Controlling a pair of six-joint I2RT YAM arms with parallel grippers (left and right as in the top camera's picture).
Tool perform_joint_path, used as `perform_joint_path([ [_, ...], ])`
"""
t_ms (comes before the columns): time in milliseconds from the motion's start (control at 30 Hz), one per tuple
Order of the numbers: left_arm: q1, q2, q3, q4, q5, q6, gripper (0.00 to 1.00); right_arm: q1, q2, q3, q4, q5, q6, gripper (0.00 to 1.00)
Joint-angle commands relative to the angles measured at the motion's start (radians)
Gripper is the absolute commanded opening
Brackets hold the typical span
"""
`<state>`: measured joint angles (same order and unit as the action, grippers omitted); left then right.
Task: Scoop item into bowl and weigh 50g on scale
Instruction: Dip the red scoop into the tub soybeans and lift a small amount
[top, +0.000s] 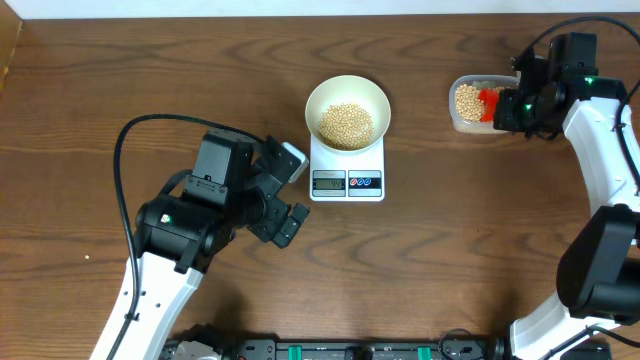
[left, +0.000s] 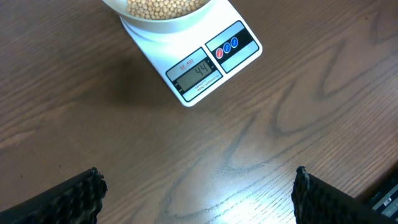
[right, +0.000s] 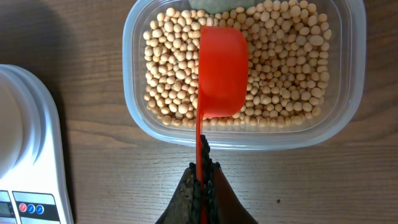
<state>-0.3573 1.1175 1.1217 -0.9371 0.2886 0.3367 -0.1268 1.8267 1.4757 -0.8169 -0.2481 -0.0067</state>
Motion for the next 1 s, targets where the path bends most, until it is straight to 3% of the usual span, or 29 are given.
perform_joint_path([
  [0,-0.003,0.005,-0.008,0.0,-0.003,-0.009,0.98,-0.03,0.01,-0.005,0.002,-0.044,0.018,0.01],
  [433,-0.003,0.005,-0.008,0.0,-0.003,-0.009,0.98,-0.181,0.008,0.003,0.013,-0.345,-0.01,0.01],
  [967,-0.003,0.005,-0.008,0.0,-0.003,-0.009,0.98,-0.185,-0.188,0.003,0.014,-0.51,0.007,0.01],
])
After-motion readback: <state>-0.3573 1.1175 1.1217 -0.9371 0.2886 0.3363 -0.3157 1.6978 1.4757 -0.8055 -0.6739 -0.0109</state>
